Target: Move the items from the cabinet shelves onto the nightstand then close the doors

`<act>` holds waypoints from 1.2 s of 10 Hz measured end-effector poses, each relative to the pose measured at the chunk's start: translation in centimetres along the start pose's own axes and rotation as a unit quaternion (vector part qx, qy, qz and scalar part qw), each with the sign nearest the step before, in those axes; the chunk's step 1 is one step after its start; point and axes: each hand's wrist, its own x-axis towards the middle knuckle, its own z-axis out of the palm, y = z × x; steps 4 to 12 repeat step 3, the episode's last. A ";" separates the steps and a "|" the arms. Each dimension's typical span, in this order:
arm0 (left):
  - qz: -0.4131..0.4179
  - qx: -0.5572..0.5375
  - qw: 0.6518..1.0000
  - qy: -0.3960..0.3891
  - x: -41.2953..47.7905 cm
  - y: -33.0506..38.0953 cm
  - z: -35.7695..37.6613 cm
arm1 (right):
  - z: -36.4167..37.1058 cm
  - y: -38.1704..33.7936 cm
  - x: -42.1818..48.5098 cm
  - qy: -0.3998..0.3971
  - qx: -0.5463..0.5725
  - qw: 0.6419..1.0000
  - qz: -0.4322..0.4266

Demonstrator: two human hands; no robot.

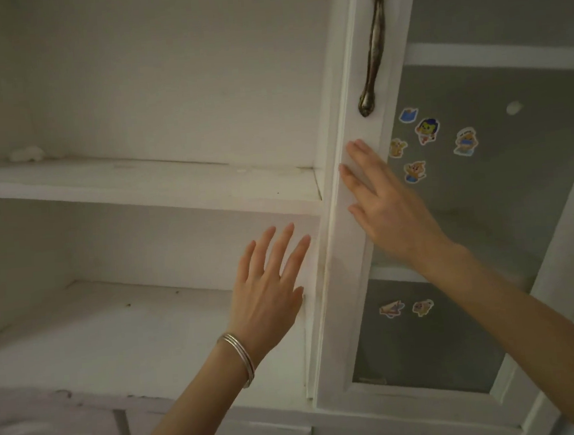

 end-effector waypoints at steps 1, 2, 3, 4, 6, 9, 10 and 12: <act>-0.021 0.017 0.999 -0.028 -1.4 -2.3 -1.5 | -0.1 -1.2 -0.2 -0.005 0.007 1.000 -0.010; -0.024 0.028 0.999 -0.036 -2.6 -3.9 -3.1 | -0.3 -3.1 -1.1 -0.027 -0.005 0.999 -0.021; -0.010 0.021 0.999 -0.038 -3.9 -5.1 -4.2 | -0.6 -5.1 -1.9 -0.034 -0.002 0.999 -0.011; -0.010 0.021 0.999 -0.038 -3.9 -5.1 -4.2 | -0.6 -5.1 -1.9 -0.034 -0.002 0.999 -0.011; -0.010 0.021 0.999 -0.038 -3.9 -5.1 -4.2 | -0.6 -5.1 -1.9 -0.034 -0.002 0.999 -0.011; -0.010 0.021 0.999 -0.038 -3.9 -5.1 -4.2 | -0.6 -5.1 -1.9 -0.034 -0.002 0.999 -0.011; -0.010 0.021 0.999 -0.038 -3.9 -5.1 -4.2 | -0.6 -5.1 -1.9 -0.034 -0.002 0.999 -0.011; -0.010 0.021 0.999 -0.038 -3.9 -5.1 -4.2 | -0.6 -5.1 -1.9 -0.034 -0.002 0.999 -0.011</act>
